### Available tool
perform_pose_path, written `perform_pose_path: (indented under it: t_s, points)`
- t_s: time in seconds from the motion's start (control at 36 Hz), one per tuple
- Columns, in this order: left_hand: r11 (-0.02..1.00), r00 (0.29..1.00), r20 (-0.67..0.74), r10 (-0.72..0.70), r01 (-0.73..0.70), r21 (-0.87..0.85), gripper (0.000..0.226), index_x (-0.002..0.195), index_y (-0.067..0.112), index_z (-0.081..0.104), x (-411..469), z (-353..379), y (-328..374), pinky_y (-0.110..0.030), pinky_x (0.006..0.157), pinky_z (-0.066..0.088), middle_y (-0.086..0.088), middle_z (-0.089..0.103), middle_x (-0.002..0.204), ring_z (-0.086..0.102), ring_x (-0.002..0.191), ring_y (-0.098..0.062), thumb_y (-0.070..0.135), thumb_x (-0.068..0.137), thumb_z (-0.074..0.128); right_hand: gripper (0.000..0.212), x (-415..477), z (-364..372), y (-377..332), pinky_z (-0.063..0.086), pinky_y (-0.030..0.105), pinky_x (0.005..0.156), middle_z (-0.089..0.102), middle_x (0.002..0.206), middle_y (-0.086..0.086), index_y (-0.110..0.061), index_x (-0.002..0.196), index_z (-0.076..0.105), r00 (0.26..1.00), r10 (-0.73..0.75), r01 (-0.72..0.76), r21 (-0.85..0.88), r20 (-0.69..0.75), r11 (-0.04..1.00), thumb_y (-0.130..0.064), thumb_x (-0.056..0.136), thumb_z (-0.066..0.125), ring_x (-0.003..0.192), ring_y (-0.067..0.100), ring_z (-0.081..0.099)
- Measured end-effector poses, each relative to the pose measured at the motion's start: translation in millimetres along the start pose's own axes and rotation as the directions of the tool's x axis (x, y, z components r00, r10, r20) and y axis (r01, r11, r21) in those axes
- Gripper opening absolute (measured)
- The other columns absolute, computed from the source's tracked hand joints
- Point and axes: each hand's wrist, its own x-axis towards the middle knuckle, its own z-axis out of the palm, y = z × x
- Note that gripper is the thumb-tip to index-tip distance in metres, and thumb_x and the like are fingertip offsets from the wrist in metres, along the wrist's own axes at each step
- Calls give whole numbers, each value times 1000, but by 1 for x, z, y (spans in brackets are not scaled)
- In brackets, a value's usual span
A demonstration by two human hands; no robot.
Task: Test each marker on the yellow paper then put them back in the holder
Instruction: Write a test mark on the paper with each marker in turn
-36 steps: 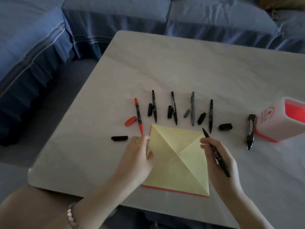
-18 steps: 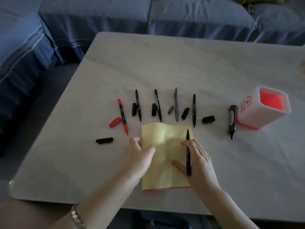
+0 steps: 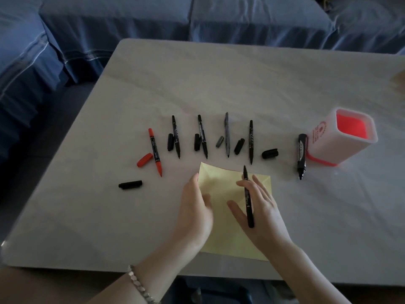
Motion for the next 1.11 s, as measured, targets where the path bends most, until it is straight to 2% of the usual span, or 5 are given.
perform_pose_path:
  t_s: [0.31, 0.53, 0.81, 0.94, 1.11]
  points:
    - [980, 997, 13, 81, -82, 183, 67, 145, 11, 9, -7, 4, -8, -9, 90, 27, -4, 27, 135, 39, 120, -13, 4, 91, 48, 51, 6, 21, 16, 24, 46, 108, 60, 127, 9, -18, 116, 54, 993, -91, 104, -182, 81, 978, -56, 89, 34, 130, 25, 43]
    - [650, 842, 199, 501, -518, 556, 37, 108, 12, 62, 13, -26, -48, -40, 88, 45, -9, 56, 120, 42, 114, -21, 35, 84, 46, 47, 7, 22, 20, 26, 32, 111, 62, 124, 8, -17, 115, 55, 990, -121, 131, -155, 72, 979, -51, 84, 46, 127, 25, 47]
    - [597, 800, 305, 517, -592, 541, 40, 112, 17, 60, 19, -37, -56, -31, 97, 26, -2, 61, 119, 51, 119, -20, 40, 85, 41, 33, 47, 4, -23, 53, 21, 78, 67, 92, -1, -27, 104, 59, 967, 235, -112, 671, -95, 732, -50, 90, 39, 89, 12, 66]
    - [595, 788, 301, 537, -606, 528, 41, 110, 16, 61, 21, -34, -58, -33, 100, 30, -4, 62, 117, 54, 117, -22, 43, 83, 47, 8, 74, 14, -51, 55, 21, 58, 67, 73, 5, -14, 81, 65, 937, 348, -206, 748, -36, 630, -10, 86, 59, 64, 12, 67]
    - [581, 774, 301, 557, -622, 525, 42, 111, 18, 63, 20, -28, -58, -40, 102, 32, -8, 59, 126, 52, 121, -25, 42, 81, 46, 29, 82, 39, -50, 38, 17, 37, 52, 44, 1, -12, 59, 50, 874, 483, -304, 711, -58, 634, -16, 78, 71, 34, 8, 46]
